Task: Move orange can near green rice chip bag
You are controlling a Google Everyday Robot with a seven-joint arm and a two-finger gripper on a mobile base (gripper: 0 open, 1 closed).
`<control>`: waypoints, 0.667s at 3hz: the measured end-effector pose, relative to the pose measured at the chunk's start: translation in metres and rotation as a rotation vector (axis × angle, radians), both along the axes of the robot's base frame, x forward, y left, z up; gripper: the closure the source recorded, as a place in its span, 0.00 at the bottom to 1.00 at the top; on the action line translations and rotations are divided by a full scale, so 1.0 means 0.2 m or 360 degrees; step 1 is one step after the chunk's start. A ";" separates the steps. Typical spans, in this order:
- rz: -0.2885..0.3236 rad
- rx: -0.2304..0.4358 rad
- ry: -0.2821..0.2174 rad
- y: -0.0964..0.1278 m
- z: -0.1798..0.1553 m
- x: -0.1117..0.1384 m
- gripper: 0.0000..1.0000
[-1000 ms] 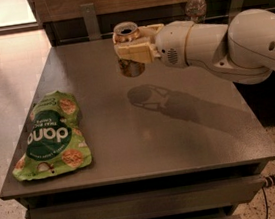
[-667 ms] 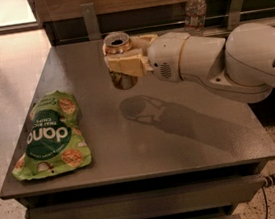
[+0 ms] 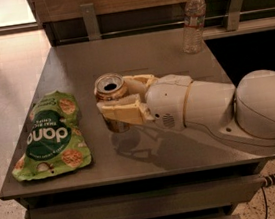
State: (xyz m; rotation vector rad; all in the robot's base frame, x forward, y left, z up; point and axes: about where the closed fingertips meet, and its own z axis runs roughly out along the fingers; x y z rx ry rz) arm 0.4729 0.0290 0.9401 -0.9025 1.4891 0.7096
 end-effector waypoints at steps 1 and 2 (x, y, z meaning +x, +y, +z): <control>0.0091 -0.0011 -0.0007 -0.02 -0.11 -0.22 1.00; 0.0134 -0.0123 -0.0045 -0.02 -0.26 -0.35 1.00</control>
Offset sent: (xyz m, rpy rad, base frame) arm -0.0946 -0.0094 -0.0810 -0.1407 -0.0446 0.0952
